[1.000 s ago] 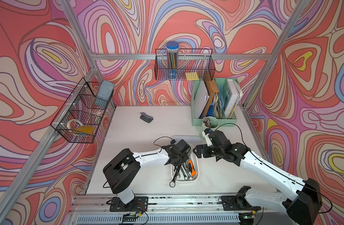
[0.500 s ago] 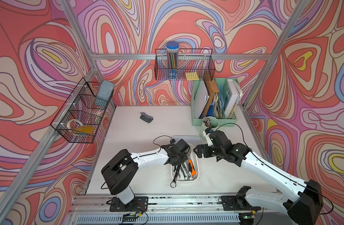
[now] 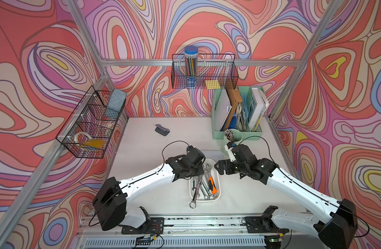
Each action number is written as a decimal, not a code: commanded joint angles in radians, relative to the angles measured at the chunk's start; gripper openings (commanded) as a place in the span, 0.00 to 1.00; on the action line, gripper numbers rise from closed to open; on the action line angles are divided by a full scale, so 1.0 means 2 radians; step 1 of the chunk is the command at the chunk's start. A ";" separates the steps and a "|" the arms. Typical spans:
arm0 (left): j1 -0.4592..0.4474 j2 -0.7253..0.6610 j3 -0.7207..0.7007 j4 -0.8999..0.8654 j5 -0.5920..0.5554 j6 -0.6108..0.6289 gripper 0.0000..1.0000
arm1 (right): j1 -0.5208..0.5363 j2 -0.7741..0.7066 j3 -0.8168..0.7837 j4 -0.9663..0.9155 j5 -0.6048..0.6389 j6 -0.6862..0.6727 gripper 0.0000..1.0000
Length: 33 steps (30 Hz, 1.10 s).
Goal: Take out the wrench from the storage box
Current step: Place the wrench at the center of the board.
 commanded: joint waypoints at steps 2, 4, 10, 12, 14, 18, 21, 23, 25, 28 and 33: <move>0.041 -0.046 -0.021 -0.043 0.011 0.063 0.00 | 0.002 -0.004 0.000 0.000 0.006 -0.004 0.98; 0.062 -0.069 -0.042 -0.039 0.020 0.074 0.00 | 0.002 -0.003 0.001 0.000 0.006 -0.005 0.98; 0.108 -0.100 -0.117 0.008 0.052 0.099 0.00 | 0.002 0.002 0.003 0.000 0.005 -0.005 0.98; 0.115 -0.092 -0.142 0.030 0.069 0.099 0.00 | 0.002 0.004 0.003 -0.002 0.005 -0.005 0.98; 0.117 -0.083 -0.160 0.049 0.077 0.101 0.00 | 0.002 0.004 0.004 -0.003 0.005 -0.005 0.98; 0.117 -0.067 -0.195 0.081 0.088 0.095 0.00 | 0.002 0.007 0.005 -0.004 0.006 -0.005 0.98; 0.117 -0.054 -0.216 0.100 0.102 0.091 0.00 | 0.002 0.009 0.006 -0.005 0.006 -0.005 0.98; 0.117 -0.047 -0.227 0.112 0.114 0.087 0.00 | 0.002 0.012 0.007 -0.004 0.006 -0.004 0.98; 0.117 -0.041 -0.234 0.115 0.116 0.087 0.00 | 0.002 0.014 0.007 -0.004 0.006 -0.004 0.98; 0.117 -0.035 -0.240 0.115 0.121 0.084 0.00 | 0.002 0.018 0.008 -0.003 0.006 -0.005 0.98; 0.117 -0.023 -0.242 0.115 0.122 0.081 0.09 | 0.002 0.018 0.008 -0.003 0.006 -0.004 0.98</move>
